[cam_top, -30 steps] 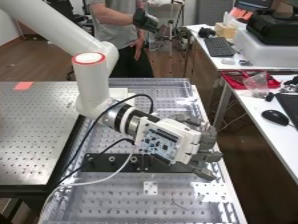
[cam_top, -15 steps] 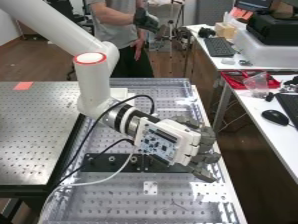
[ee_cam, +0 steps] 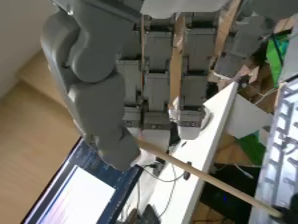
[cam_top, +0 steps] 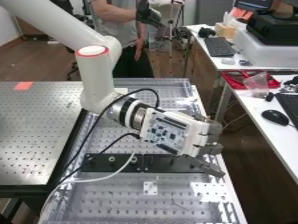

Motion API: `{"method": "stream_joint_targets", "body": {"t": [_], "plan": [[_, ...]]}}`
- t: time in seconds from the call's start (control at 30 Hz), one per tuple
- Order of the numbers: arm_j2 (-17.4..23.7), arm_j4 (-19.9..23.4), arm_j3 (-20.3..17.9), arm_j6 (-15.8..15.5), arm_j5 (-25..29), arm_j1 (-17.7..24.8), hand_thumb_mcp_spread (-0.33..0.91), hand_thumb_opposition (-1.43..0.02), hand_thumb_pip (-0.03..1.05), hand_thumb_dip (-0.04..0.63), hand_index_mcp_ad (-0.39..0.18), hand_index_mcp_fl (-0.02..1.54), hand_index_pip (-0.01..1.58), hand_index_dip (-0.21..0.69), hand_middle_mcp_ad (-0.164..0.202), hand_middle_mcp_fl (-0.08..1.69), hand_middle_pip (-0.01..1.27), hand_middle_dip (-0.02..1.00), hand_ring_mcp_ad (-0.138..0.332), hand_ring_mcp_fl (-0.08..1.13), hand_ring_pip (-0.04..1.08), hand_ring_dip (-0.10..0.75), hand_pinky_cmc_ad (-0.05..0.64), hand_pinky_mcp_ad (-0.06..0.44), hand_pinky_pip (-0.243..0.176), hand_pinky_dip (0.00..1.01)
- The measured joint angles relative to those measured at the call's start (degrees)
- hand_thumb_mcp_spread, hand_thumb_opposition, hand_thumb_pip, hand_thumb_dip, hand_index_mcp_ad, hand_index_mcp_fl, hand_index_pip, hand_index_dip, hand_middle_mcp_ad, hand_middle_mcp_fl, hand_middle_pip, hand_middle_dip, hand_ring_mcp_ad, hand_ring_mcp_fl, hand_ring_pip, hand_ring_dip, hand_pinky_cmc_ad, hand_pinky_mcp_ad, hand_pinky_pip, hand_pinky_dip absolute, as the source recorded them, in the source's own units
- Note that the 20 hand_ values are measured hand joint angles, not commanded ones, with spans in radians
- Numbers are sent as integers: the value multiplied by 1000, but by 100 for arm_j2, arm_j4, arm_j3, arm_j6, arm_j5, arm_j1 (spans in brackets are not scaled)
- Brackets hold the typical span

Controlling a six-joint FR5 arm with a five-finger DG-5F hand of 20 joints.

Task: Grab the chopstick and place it in the clear container

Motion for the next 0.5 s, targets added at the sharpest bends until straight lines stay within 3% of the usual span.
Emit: {"method": "stream_joint_targets", "body": {"t": [0.07,0.5], "plan": [[24,-11,33,-107,-9,2,681,-984,506,297,-35,745,1196,17,-23,967,677,670,51,881,112,525,356,248,45,180],[256,-256,319,-661,-84,-107,681,-1002,506,297,-35,829,1100,7,-23,1025,585,670,37,932,96,525,354,264,49,180]]}}
